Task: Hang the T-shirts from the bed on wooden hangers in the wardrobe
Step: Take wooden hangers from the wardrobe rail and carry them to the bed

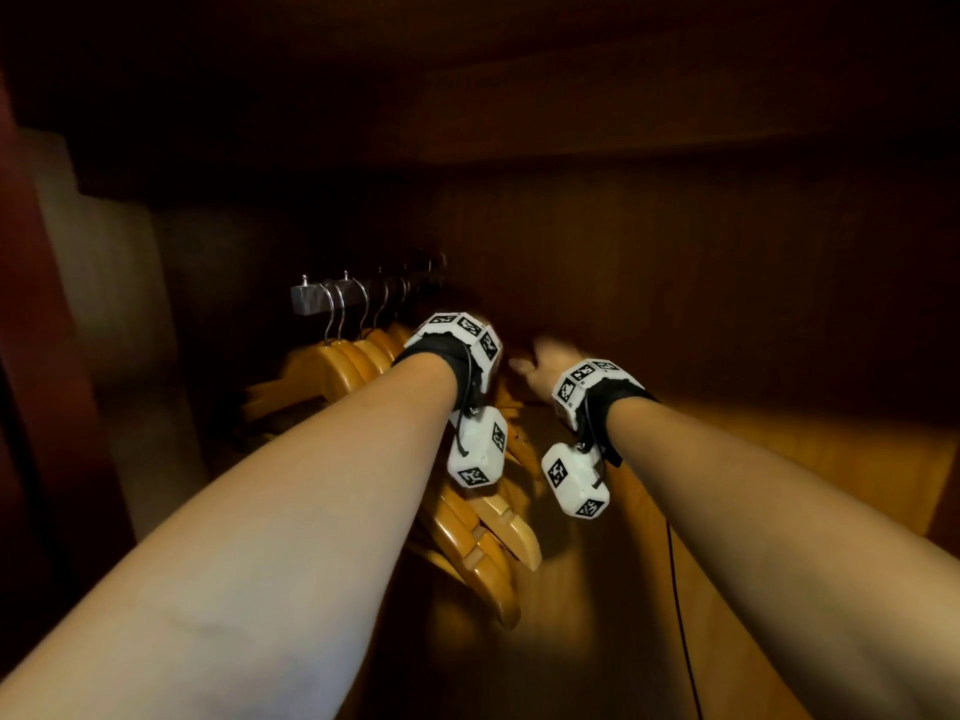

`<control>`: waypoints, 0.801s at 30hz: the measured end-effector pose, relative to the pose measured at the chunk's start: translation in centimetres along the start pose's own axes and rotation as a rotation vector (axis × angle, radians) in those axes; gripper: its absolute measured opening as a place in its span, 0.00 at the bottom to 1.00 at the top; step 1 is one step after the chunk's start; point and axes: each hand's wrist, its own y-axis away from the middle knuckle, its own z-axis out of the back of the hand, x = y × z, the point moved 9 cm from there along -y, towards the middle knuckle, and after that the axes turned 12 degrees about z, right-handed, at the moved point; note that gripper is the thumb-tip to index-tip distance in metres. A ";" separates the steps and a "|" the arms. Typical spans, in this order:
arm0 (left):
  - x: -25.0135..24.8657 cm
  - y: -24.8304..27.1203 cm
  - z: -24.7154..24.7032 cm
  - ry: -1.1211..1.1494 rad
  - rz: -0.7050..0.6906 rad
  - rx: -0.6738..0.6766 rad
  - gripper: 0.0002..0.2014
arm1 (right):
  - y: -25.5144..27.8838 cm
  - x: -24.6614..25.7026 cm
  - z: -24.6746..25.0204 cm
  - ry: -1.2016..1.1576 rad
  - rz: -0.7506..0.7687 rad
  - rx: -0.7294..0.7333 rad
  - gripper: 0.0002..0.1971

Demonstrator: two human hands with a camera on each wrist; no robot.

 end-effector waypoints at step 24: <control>2.1 1.5 -0.5 0.799 0.260 0.029 0.27 | 2.8 -2.1 4.4 0.047 -0.136 -0.169 0.23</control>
